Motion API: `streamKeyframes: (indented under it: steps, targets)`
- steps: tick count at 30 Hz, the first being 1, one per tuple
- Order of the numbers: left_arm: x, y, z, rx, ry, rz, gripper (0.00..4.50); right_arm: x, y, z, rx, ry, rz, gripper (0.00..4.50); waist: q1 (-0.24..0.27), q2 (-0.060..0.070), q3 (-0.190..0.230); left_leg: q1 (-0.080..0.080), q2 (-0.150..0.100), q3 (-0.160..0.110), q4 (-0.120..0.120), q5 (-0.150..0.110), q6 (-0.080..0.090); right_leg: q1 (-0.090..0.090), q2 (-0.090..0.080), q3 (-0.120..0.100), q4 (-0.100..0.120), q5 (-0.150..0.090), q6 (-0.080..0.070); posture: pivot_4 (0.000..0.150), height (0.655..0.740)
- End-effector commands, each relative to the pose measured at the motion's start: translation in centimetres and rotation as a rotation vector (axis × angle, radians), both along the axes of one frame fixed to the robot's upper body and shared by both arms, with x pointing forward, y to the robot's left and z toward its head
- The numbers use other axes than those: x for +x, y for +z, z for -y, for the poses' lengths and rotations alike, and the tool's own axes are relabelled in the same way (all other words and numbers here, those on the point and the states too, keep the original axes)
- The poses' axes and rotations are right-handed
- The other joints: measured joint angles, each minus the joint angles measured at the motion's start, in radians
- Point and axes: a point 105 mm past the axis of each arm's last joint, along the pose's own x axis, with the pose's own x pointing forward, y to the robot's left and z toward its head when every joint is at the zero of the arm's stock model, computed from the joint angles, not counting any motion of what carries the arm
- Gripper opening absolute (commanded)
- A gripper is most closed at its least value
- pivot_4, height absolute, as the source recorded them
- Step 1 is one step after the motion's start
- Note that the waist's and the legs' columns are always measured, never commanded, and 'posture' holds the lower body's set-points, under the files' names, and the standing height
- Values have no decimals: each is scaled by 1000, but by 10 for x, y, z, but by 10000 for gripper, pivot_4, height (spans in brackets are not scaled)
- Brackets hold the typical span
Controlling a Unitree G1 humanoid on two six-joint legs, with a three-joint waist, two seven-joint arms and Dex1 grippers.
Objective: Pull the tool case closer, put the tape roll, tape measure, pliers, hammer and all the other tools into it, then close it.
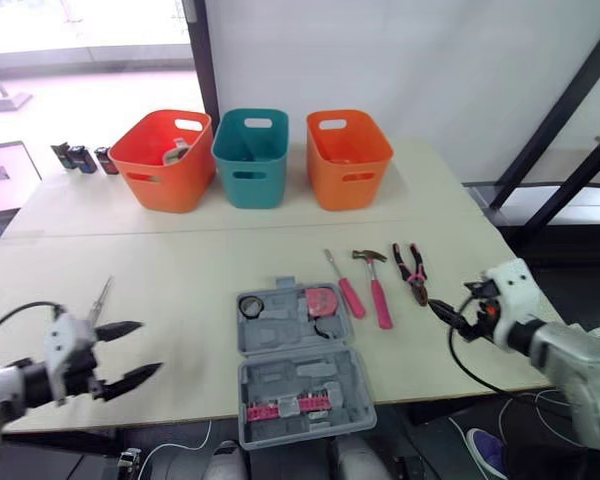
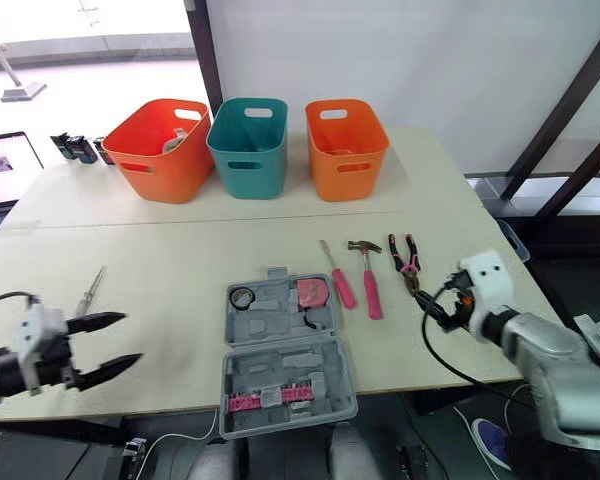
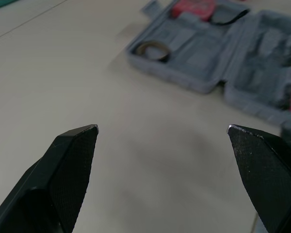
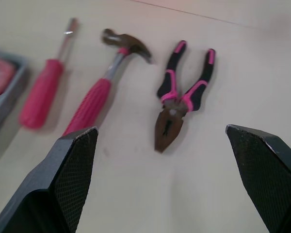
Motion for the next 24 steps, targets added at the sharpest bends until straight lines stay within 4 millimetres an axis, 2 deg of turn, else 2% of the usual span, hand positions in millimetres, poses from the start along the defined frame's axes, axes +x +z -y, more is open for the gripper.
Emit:
streamKeyframes:
  steps: [1, 8, 14, 17, 20, 23, 24]
  targets:
    - [-2, 16, 34, -34, -113, 48, 45000, 12, -3, -4, -44, -132, 17, 44568, 0, 0, 0, 0, 0, 0, 0, 0, 0, 0, 0, 0, 0, 0, 0, 1500, 7400]
    - [-8, 25, 70, -57, -238, 63, 45000, 42, -23, -6, 20, -335, -29, 44568, -3, 1, 0, -1, 0, 0, 0, 0, 0, 0, 0, 0, 1, 0, 0, 1500, 7400]
    - [-8, 28, 82, -48, -286, 81, 45000, 70, -40, -9, 46, -391, -99, 44568, -2, 1, 0, 0, 0, -1, 0, 0, 1, 0, 1, 0, 1, 0, 1, 1500, 7400]
    - [-7, 27, 83, -34, -289, 88, 45000, 75, -49, -5, 54, -427, -126, 44568, -3, 1, 0, 0, 0, -1, 0, 0, 1, 0, 1, 0, 1, 0, 2, 1500, 7400]
    - [-6, 28, 83, -35, -284, 95, 45000, 77, -55, -2, 63, -442, -140, 36632, -2, 1, 0, 0, 0, -1, 0, 0, 1, 0, 1, 0, 2, 0, 2, 1500, 7400]
    - [-5, 29, 83, -37, -275, 105, 45000, 77, -52, -3, 74, -434, -109, 22755, -1, 1, 0, 0, 0, -1, 1, 0, 1, 2, 1, 0, 2, 0, 2, 1500, 7400]
    - [-5, 29, 83, -37, -272, 106, 45000, 78, -50, -4, 81, -425, -99, 16408, -1, 1, 0, 0, 0, -1, 1, 0, 1, 2, 1, 0, 2, 0, 2, 1500, 7400]
